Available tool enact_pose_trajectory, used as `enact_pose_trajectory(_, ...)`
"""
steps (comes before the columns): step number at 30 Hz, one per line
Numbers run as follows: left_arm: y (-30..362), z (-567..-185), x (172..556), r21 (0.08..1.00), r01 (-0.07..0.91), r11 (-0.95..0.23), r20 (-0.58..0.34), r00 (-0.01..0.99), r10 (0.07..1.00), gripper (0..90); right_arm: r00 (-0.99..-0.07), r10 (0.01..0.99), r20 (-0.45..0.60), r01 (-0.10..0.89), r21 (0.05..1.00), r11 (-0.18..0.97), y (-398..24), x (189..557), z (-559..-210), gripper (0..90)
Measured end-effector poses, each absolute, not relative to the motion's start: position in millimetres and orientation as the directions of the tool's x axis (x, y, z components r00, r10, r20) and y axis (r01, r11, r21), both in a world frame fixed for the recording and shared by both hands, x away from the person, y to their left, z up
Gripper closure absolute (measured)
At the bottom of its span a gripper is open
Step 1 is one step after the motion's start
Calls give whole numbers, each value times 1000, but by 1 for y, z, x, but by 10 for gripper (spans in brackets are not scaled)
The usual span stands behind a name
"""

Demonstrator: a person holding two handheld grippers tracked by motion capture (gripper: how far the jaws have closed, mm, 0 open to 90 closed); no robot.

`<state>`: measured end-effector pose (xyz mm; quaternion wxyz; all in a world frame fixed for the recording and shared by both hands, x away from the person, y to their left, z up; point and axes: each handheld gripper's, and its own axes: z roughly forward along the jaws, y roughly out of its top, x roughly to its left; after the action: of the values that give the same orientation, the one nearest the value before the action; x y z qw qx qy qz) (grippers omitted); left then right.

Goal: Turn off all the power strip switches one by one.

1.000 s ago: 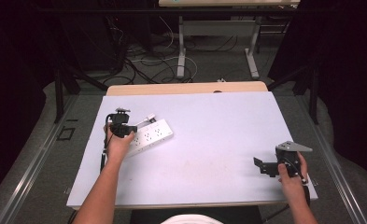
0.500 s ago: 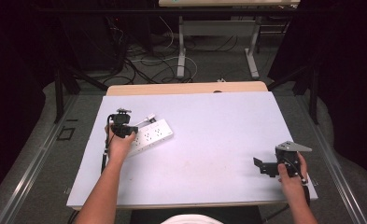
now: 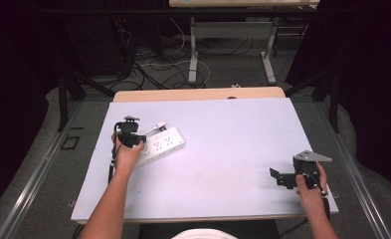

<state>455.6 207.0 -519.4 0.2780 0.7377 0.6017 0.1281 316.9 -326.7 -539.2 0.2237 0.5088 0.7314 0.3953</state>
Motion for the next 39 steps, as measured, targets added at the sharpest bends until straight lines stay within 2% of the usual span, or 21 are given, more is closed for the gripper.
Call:
enact_pose_trajectory(21,203,-522,455,572,811,-119,-135,236,962,900,-376,924,74,564,810,165,-327,317,-540,0)
enact_pose_trajectory(25,200,-520,456,556,820,-135,-140,253,957,900,-376,924,74,564,809,165,-327,317,-540,0)
enact_pose_trajectory(39,185,-514,458,586,797,-147,-140,278,950,900,-383,921,75,569,805,171,-327,317,-540,0)
